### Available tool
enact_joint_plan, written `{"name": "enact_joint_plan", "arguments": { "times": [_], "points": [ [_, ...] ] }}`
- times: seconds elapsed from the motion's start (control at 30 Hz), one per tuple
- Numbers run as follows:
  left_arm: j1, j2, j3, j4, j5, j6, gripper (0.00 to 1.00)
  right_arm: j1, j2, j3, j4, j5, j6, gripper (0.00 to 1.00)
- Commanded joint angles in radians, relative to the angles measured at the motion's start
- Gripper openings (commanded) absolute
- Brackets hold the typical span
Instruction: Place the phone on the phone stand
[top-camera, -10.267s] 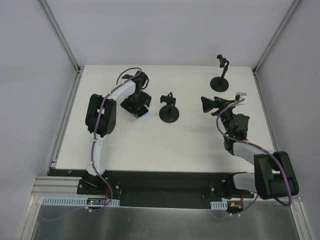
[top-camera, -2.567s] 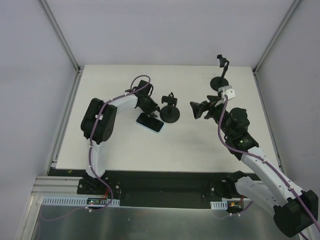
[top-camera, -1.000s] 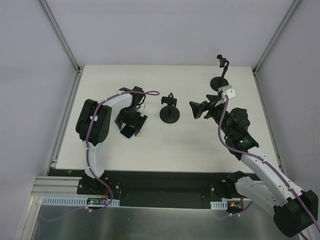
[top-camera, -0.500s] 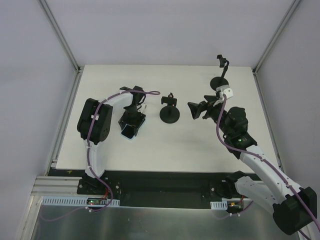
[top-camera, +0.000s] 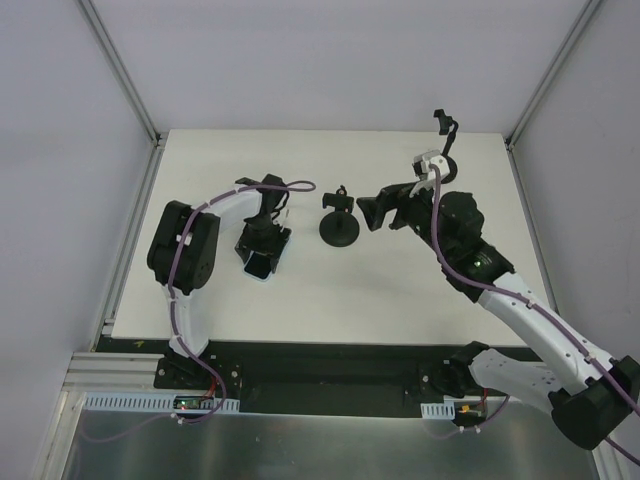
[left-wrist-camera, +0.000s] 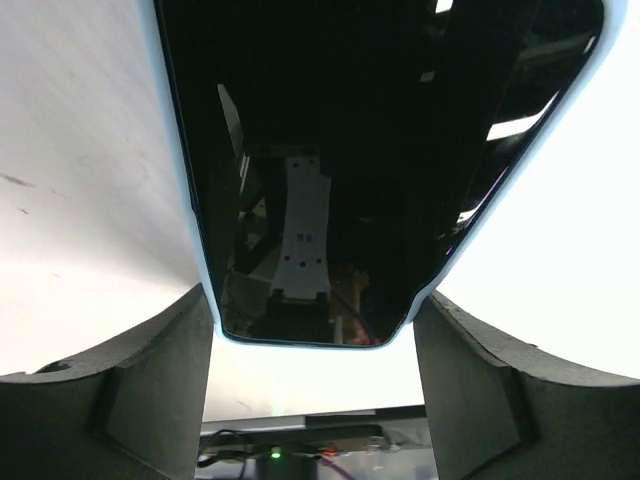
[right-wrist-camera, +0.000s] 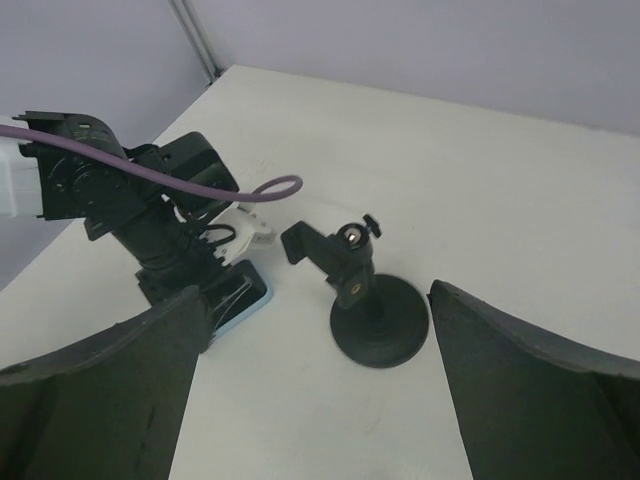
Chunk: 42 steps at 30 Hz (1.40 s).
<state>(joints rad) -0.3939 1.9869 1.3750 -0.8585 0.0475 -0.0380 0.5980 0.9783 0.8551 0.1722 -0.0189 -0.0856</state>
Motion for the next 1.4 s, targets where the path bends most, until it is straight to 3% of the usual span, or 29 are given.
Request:
{"name": "enact_joint_plan", "arguments": {
  "times": [0.0,0.33,0.47,0.57,0.73,0.87,1.2,1.37],
  "points": [
    [-0.017,-0.126,-0.066,0.035,0.048,-0.144,0.0,0.063,0.025,0.111,-0.253,0.111,0.137,0.96],
    [-0.017,-0.551,-0.372,0.165,0.045,-0.276,0.0,0.152,-0.053,-0.062,-0.318,0.076,0.357,0.95],
    [-0.022,-0.701,-0.427,0.206,0.094,-0.287,0.0,0.192,0.012,-0.07,-0.233,0.027,0.467,0.89],
    [-0.025,-0.804,-0.464,0.231,0.124,-0.295,0.0,0.238,0.092,-0.083,-0.115,0.03,0.644,0.88],
    [-0.031,-0.862,-0.479,0.234,0.183,-0.306,0.0,0.339,0.264,-0.035,-0.027,0.141,0.855,0.93],
    [-0.04,-0.905,-0.498,0.24,0.216,-0.309,0.0,0.401,0.396,0.065,0.006,0.185,0.888,0.94],
    [-0.049,-1.01,-0.522,0.239,0.265,-0.323,0.0,0.43,0.576,0.167,0.105,0.165,0.978,0.74],
    [-0.057,-1.005,-0.541,0.243,0.264,-0.326,0.0,0.457,0.657,0.185,0.148,0.126,1.049,0.72]
  ]
}}
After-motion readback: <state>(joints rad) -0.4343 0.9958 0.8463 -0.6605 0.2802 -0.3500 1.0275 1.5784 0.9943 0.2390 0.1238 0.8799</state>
